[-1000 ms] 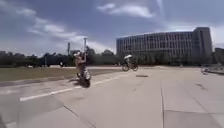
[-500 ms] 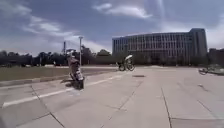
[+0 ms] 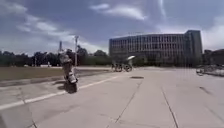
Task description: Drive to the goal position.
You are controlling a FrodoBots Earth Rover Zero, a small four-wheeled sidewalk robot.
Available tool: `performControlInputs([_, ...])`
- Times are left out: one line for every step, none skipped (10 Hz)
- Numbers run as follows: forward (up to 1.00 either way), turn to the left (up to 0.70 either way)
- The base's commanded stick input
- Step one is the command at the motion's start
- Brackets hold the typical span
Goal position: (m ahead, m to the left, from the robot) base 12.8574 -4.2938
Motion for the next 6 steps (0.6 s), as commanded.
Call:
performControlInputs([0.56,-0.14])
performControlInputs([0.56,-0.14])
performControlInputs([0.56,-0.14])
performControlInputs([0.56,-0.14])
performControlInputs([0.56,-0.14])
performControlInputs([0.56,-0.14])
